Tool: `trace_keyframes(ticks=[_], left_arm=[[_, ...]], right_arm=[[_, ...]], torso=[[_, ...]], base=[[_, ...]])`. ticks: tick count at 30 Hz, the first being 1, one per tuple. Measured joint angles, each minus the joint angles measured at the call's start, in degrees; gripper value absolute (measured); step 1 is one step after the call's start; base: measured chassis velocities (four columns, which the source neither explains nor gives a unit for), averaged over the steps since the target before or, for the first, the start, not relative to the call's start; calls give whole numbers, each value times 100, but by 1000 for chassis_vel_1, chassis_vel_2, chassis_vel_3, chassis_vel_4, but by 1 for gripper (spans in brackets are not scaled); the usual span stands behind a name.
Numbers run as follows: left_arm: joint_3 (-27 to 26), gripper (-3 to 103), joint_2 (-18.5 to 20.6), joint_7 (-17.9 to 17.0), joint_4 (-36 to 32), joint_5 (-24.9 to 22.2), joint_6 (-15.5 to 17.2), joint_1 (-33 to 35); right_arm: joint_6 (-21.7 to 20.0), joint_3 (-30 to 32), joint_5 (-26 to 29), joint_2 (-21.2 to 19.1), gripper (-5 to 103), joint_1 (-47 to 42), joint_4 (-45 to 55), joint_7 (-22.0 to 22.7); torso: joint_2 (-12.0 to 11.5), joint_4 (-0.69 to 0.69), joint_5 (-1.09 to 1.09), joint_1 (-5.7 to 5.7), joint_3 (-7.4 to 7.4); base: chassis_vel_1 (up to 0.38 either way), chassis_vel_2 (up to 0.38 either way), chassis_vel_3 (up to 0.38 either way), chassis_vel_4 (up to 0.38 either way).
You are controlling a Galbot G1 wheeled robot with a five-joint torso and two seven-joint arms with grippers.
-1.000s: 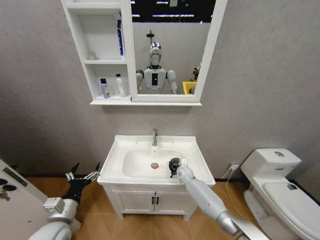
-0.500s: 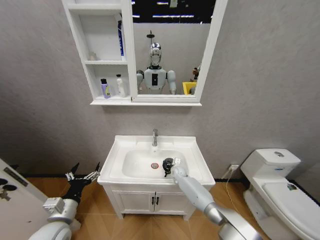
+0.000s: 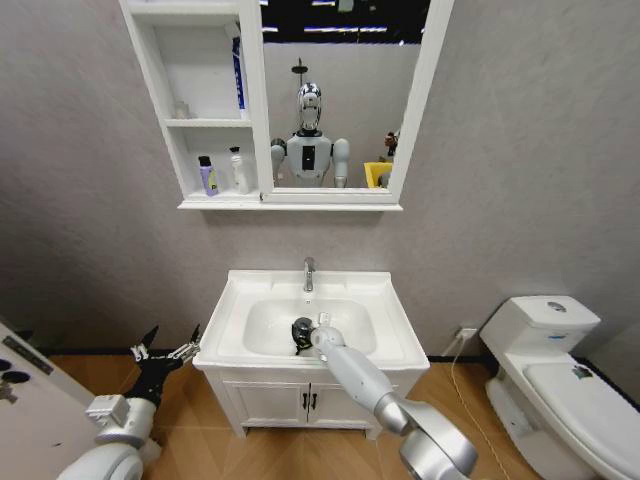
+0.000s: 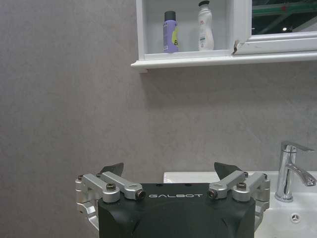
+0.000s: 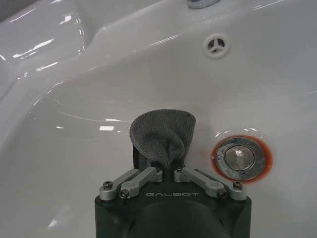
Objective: Move facial cleanser and shampoo from washbasin to cabinet, then wipe washbasin with towel.
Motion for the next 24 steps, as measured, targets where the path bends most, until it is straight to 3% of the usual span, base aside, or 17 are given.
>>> trace_keyframes(ticks=[9, 11, 14, 20, 24], left_arm=[[0, 100, 0, 0, 0, 0, 0, 0], [0, 100, 0, 0, 0, 0, 0, 0], [0, 100, 0, 0, 0, 0, 0, 0], [0, 100, 0, 0, 0, 0, 0, 0], [0, 100, 0, 0, 0, 0, 0, 0]], right_arm=[[45, 219, -202, -167, 5, 183, -425, 175], [75, 316, -641, -328, 5, 195, -477, 576], [109, 353, -1136, -572, 5, 166, -381, 815], [65, 294, -990, -700, 5, 78, -247, 654], [-82, 282, -733, -341, 5, 75, -345, 242]], torso=[[2, -2, 0, -1, -1], [2, -3, 1, -1, 0], [2, -4, 0, -2, -2], [3, -5, 0, -3, -2], [3, -4, 0, -3, -1]], base=[[0, 0, 0, 0], [0, 0, 0, 0], [0, 0, 0, 0], [0, 0, 0, 0], [0, 0, 0, 0]])
